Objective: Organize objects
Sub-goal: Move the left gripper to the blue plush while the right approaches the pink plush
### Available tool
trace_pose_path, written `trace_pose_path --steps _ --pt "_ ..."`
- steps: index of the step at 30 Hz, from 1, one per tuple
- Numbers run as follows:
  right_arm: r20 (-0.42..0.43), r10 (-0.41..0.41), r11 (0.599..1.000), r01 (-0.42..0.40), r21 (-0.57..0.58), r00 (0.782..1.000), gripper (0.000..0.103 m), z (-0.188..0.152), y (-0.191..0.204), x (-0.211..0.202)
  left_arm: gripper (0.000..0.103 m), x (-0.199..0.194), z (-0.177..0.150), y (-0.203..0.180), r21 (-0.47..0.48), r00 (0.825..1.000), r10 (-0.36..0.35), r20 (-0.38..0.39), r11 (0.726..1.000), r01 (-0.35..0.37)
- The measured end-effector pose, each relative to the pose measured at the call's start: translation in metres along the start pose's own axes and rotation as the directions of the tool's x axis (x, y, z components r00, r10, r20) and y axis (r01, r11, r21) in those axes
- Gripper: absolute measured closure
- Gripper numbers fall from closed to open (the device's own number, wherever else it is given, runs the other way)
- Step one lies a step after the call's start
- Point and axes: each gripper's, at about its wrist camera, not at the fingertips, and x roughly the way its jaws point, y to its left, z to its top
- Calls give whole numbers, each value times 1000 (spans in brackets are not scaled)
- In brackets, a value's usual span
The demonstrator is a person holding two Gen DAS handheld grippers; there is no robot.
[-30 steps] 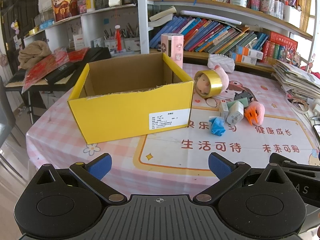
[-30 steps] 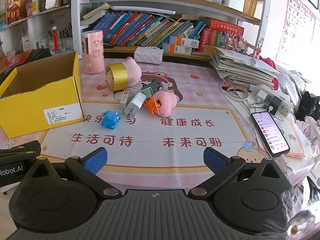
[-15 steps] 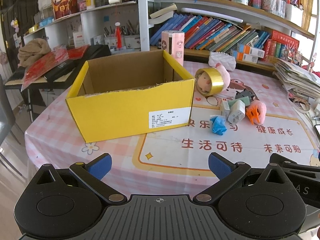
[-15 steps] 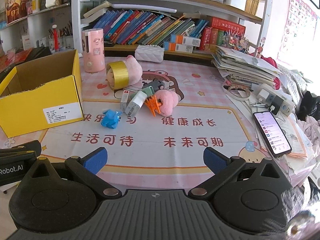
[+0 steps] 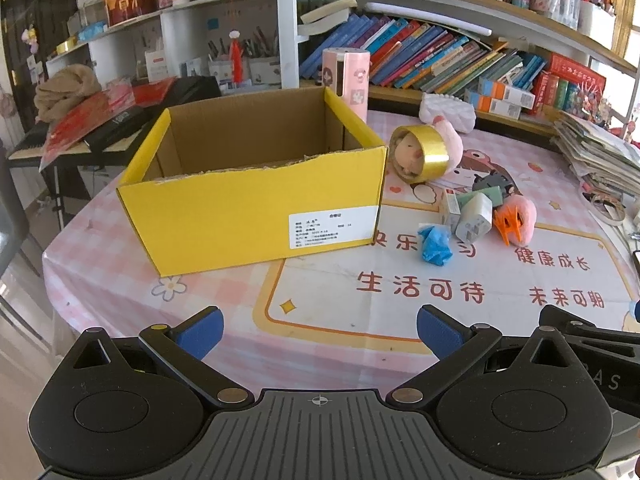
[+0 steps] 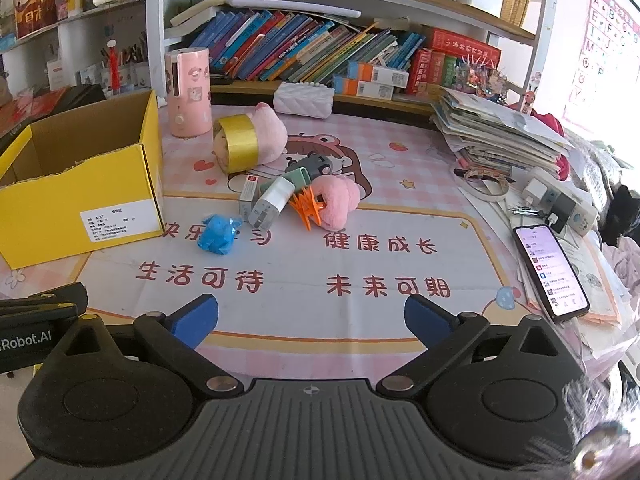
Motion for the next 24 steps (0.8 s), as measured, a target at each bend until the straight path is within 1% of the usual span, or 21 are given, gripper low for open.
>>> trace_pose_path --steps 9,14,17,24 --pt "-23 16 1000 -15 3 1000 3 2 -9 13 0 10 2 -11 5 999 10 -32 1000 -9" --pt "-35 24 1000 -24 -3 999 10 7 -17 23 0 17 5 -25 8 999 -15 -44 1000 15" --pt "-45 29 1000 -29 -4 999 11 12 -24 32 0 23 8 -32 0 998 -18 -54 1000 18" --pt "-43 64 998 -65 -21 997 11 27 -42 52 0 38 23 -50 -22 999 4 -52 1000 -5"
